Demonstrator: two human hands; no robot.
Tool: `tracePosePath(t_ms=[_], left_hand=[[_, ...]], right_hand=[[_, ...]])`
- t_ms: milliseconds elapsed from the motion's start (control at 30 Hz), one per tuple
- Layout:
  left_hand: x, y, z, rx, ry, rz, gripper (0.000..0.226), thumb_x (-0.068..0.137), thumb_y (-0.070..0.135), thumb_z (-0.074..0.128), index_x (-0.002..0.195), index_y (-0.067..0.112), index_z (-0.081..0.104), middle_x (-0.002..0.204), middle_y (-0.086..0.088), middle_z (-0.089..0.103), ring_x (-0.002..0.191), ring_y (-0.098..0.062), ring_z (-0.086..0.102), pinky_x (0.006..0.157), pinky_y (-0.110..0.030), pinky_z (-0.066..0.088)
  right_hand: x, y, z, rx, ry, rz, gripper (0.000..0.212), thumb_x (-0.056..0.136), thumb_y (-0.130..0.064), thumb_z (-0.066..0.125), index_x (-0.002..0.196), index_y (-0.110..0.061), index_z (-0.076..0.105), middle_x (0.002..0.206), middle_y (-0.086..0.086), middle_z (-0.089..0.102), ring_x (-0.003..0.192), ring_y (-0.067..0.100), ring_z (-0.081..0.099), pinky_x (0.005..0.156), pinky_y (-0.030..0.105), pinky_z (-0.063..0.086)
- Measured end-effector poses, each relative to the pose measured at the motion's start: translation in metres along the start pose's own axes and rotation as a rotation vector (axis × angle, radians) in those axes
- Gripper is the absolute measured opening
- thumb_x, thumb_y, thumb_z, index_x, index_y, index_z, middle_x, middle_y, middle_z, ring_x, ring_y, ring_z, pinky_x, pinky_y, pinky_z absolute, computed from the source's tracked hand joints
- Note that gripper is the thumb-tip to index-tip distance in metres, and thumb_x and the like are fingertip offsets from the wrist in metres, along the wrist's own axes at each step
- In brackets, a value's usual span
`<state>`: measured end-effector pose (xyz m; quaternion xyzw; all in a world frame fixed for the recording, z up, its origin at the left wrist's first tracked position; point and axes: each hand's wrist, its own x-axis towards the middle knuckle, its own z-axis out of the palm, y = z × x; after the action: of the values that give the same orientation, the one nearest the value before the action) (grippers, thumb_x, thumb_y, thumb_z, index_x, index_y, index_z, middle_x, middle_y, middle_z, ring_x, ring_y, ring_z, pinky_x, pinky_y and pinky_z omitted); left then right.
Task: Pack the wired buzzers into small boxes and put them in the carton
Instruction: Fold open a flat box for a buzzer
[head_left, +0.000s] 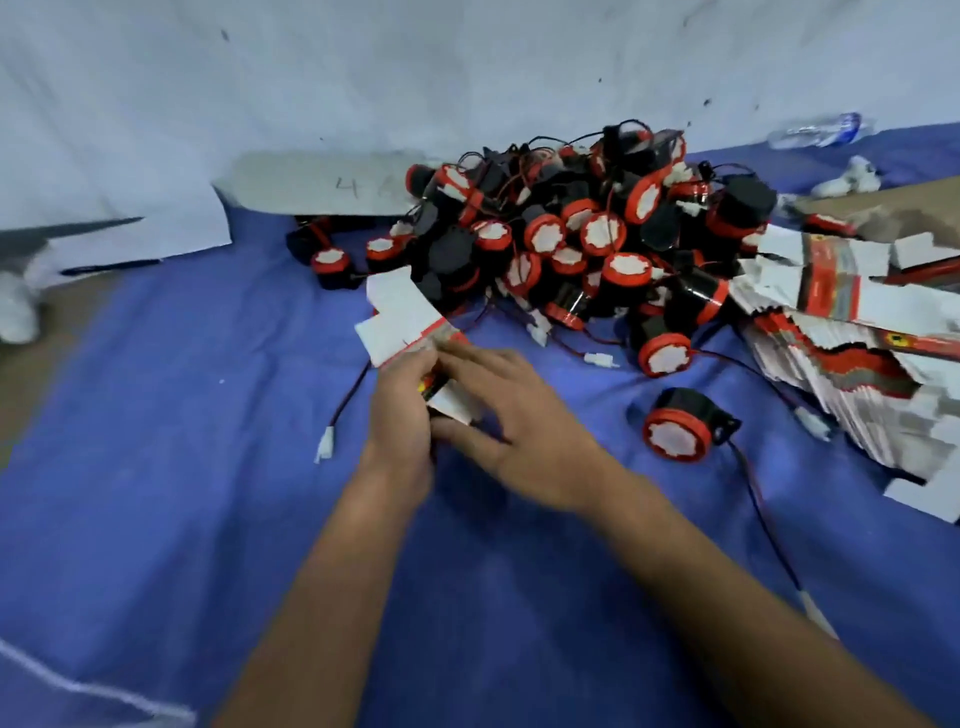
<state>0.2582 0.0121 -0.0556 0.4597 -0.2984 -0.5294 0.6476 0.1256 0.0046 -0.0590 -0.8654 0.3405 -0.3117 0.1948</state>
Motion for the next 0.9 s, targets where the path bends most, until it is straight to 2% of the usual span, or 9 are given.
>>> tracePosePath(t_ms=[33,100,233,300,433,500,600,767,900], left_hand=[[-0.001,-0.001,-0.021,0.002,0.001,-0.025,0.043,0.103,0.012,0.042,0.089,0.017,0.082,0.094,-0.004,0.078,0.084,-0.019,0.075,0.073,-0.032,0.061],[-0.004,0.004,-0.052,-0.018,-0.028,-0.073,0.05,0.098,0.008,0.041,0.08,0.022,0.085,0.094,-0.006,0.08,0.082,-0.021,0.078,0.065,-0.031,0.062],[-0.001,0.011,-0.073,-0.031,-0.183,-0.186,0.035,0.076,0.011,0.053,0.091,0.014,0.085,0.101,-0.015,0.078,0.086,-0.029,0.077,0.065,-0.038,0.062],[0.001,0.01,-0.074,-0.02,-0.24,-0.194,0.038,0.073,0.015,0.054,0.098,0.013,0.083,0.106,-0.016,0.077,0.09,-0.03,0.076,0.069,-0.039,0.063],[0.0,0.014,-0.068,-0.038,-0.338,-0.211,0.029,0.088,0.036,0.062,0.097,0.021,0.085,0.103,-0.011,0.079,0.091,-0.025,0.078,0.071,-0.036,0.063],[0.002,0.015,-0.066,-0.043,-0.346,-0.231,0.046,0.093,0.053,0.053,0.107,0.021,0.083,0.113,-0.013,0.078,0.1,-0.026,0.077,0.076,-0.037,0.063],[0.002,0.016,-0.063,-0.011,-0.363,-0.247,0.068,0.089,0.069,0.052,0.128,0.018,0.073,0.13,-0.017,0.071,0.116,-0.032,0.071,0.086,-0.041,0.061],[-0.002,0.012,-0.06,0.176,-0.441,-0.166,0.081,0.084,0.058,0.073,0.155,0.035,0.04,0.138,-0.002,0.067,0.123,-0.024,0.068,0.089,-0.042,0.06],[0.0,0.007,-0.057,0.239,-0.439,-0.044,0.09,0.076,0.047,0.077,0.154,0.04,0.034,0.131,-0.005,0.071,0.119,-0.031,0.069,0.097,-0.049,0.057]], right_hand=[[-0.003,0.004,0.005,0.036,-0.051,0.004,0.066,0.095,-0.046,0.066,0.15,-0.013,0.049,0.157,-0.002,0.046,0.143,0.017,0.039,0.119,0.037,0.032],[-0.006,0.013,0.009,0.042,-0.041,-0.01,0.078,0.091,-0.064,0.06,0.153,-0.018,0.045,0.16,-0.007,0.04,0.149,0.012,0.028,0.123,0.033,0.026],[-0.001,0.023,0.008,-0.081,0.013,-0.068,0.096,0.083,-0.076,0.062,0.159,-0.026,0.032,0.165,-0.017,0.025,0.153,0.014,0.017,0.124,0.031,0.02],[0.001,0.022,0.012,-0.097,-0.022,-0.082,0.106,0.078,-0.077,0.068,0.162,-0.029,0.023,0.166,-0.019,0.022,0.154,0.015,0.014,0.123,0.038,0.025],[-0.001,0.018,0.018,-0.133,-0.016,-0.096,0.107,0.075,-0.071,0.076,0.161,-0.03,0.026,0.154,-0.016,0.038,0.148,0.015,0.025,0.117,0.05,0.036],[-0.002,0.018,0.017,-0.124,0.0,-0.078,0.105,0.075,-0.069,0.077,0.159,-0.03,0.028,0.146,-0.018,0.041,0.142,0.014,0.029,0.116,0.04,0.037],[-0.005,0.018,0.016,-0.155,0.019,-0.091,0.104,0.074,-0.068,0.077,0.156,-0.019,0.036,0.142,-0.012,0.043,0.134,0.013,0.03,0.116,0.017,0.023],[-0.012,0.016,0.009,-0.096,0.137,-0.092,0.091,0.067,-0.063,0.082,0.136,-0.012,0.05,0.132,-0.012,0.04,0.124,0.012,0.035,0.108,0.01,0.024],[-0.016,0.013,0.006,0.014,0.167,-0.069,0.093,0.06,-0.057,0.09,0.127,-0.01,0.049,0.147,0.004,0.032,0.139,0.02,0.034,0.107,0.015,0.035]])
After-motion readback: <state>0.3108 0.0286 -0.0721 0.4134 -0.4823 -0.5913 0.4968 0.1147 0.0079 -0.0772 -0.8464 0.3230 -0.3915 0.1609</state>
